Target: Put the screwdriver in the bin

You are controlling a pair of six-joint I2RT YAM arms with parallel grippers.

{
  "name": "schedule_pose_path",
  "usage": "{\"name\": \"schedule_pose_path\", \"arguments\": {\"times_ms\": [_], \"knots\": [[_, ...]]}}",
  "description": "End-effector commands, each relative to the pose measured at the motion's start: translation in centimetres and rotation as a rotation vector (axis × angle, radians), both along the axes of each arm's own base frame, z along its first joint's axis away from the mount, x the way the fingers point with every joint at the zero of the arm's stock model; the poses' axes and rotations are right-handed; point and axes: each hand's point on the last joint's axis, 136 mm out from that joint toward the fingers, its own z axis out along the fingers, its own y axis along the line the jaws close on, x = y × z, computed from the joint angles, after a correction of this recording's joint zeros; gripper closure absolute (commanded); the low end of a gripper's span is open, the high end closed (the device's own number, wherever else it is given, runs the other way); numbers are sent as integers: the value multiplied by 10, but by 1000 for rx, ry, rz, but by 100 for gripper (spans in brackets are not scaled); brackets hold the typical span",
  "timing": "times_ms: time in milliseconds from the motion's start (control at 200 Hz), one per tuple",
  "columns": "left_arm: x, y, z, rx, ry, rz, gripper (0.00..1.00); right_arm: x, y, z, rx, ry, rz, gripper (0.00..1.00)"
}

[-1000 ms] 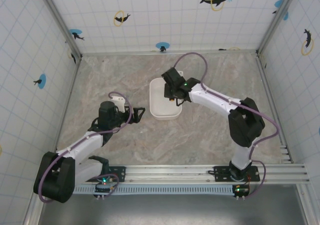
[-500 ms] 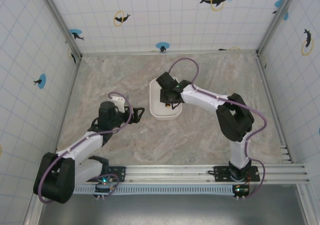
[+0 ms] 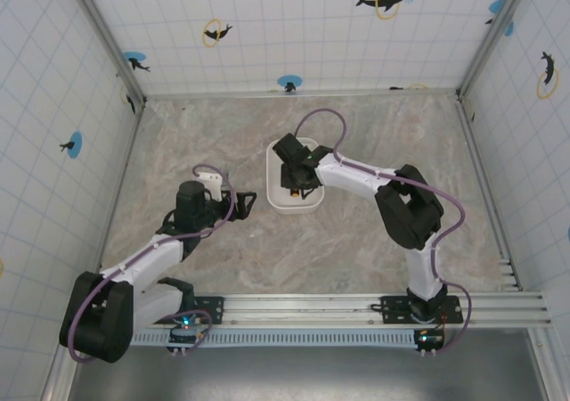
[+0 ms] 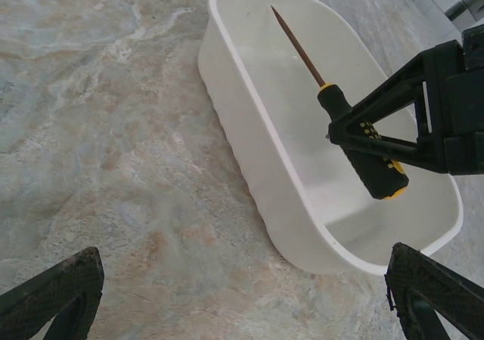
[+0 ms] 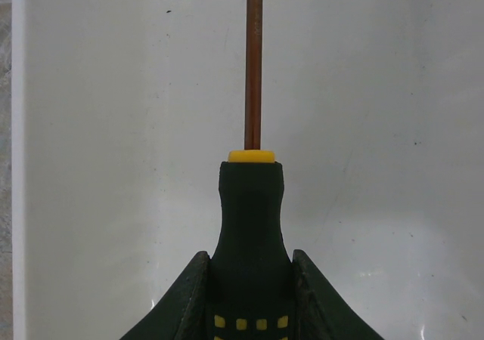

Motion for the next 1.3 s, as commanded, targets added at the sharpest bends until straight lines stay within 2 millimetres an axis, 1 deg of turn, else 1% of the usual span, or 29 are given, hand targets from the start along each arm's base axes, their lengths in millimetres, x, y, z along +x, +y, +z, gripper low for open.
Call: {"name": "schedule_pose_path", "arguments": {"times_ms": [0, 385, 616, 676, 761, 846, 911, 1021, 1071, 1166, 1226, 1296], "knots": [[-1, 2, 1, 30, -31, -1, 2, 4, 10, -1, 18, 4, -8, 100], [0, 5, 1, 37, -32, 13, 3, 5, 11, -20, 0, 31, -14, 100], [1, 6, 2, 42, -40, 19, 2, 7, 10, -32, -13, 49, -24, 95], [2, 6, 3, 44, -45, 22, 2, 6, 10, -35, -15, 55, -24, 88], [3, 7, 5, 44, -52, 29, 2, 6, 10, -37, -14, 59, -23, 82], [4, 8, 5, 46, -54, 35, 2, 7, 9, -39, -18, 59, -25, 63], [4, 9, 6, 47, -56, 38, 2, 7, 8, -38, -18, 57, -25, 58], [5, 10, 6, 52, -60, 48, 2, 8, 8, -31, -13, 48, -22, 53], [6, 11, 8, 55, -66, 54, 3, 9, 6, -24, -23, 35, -17, 50], [10, 13, 13, 66, -84, 67, 2, 12, 0, -3, -74, -5, 5, 43], [16, 16, 20, 80, -104, 89, 2, 14, -4, 12, -95, -26, 22, 37], [22, 22, 29, 105, -126, 123, 2, 13, -4, 32, -95, -54, 60, 33]]}}
